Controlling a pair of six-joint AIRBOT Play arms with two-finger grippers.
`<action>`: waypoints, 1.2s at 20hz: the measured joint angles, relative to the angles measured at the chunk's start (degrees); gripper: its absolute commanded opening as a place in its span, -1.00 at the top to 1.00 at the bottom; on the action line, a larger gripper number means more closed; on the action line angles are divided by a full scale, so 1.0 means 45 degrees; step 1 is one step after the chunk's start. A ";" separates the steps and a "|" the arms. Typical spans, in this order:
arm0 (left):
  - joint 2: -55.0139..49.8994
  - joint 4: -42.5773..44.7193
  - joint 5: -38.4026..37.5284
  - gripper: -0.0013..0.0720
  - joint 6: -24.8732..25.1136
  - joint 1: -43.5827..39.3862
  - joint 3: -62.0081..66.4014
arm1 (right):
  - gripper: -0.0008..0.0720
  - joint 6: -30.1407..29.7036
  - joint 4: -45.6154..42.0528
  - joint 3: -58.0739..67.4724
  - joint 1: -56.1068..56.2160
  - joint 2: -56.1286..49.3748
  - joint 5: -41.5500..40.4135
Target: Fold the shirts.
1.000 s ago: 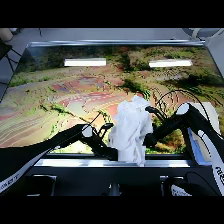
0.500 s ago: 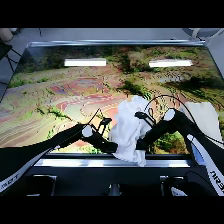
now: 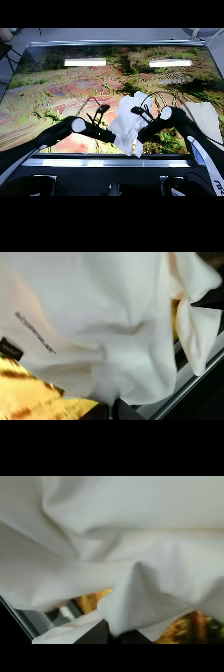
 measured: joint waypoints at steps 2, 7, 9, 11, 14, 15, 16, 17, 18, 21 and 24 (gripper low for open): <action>0.1370 0.1282 -0.0073 0.90 -0.0223 0.0772 0.1287 | 0.90 0.0379 -0.1520 0.2059 0.0024 0.1132 0.0340; 0.4901 0.3706 0.0267 0.90 -0.0709 0.3589 0.5056 | 0.90 0.1277 -0.4677 0.8174 0.0053 0.4046 -0.0296; 0.5921 0.4061 0.0918 0.90 -0.0767 0.4187 0.6028 | 0.90 0.1418 -0.5144 0.9714 0.0063 0.4862 -0.0670; 0.6737 0.4347 0.1885 0.90 -0.0787 0.4527 0.6615 | 0.90 0.1496 -0.5561 1.0564 0.0058 0.5425 -0.0840; 0.7567 0.5333 0.2613 0.90 -0.0923 0.4847 0.7014 | 0.90 0.1603 -0.6125 1.1128 0.0058 0.5804 -0.0719; 0.7747 0.5756 0.2613 0.90 -0.1088 0.4964 0.7077 | 0.90 0.1695 -0.6319 1.1220 0.0058 0.5853 -0.0525; 0.7888 0.6198 0.2395 0.90 -0.1321 0.5134 0.7125 | 0.90 0.1821 -0.6528 1.1288 0.0063 0.5882 -0.0355; 0.7975 0.6567 0.2025 0.90 -0.1540 0.5304 0.7155 | 0.90 0.1948 -0.6785 1.1346 0.0058 0.5882 -0.0102; 0.7995 0.6887 0.1554 0.90 -0.1695 0.5493 0.7179 | 0.90 0.2035 -0.6965 1.1380 0.0058 0.5809 0.0287; 0.7708 0.7538 -0.0092 0.90 -0.1977 0.5926 0.6970 | 0.90 0.2186 -0.7247 1.1302 0.0058 0.4979 0.2361; 0.6635 0.8009 -0.1073 0.90 -0.2113 0.6139 0.6086 | 0.90 0.2259 -0.7368 1.0768 0.0058 0.3483 0.3827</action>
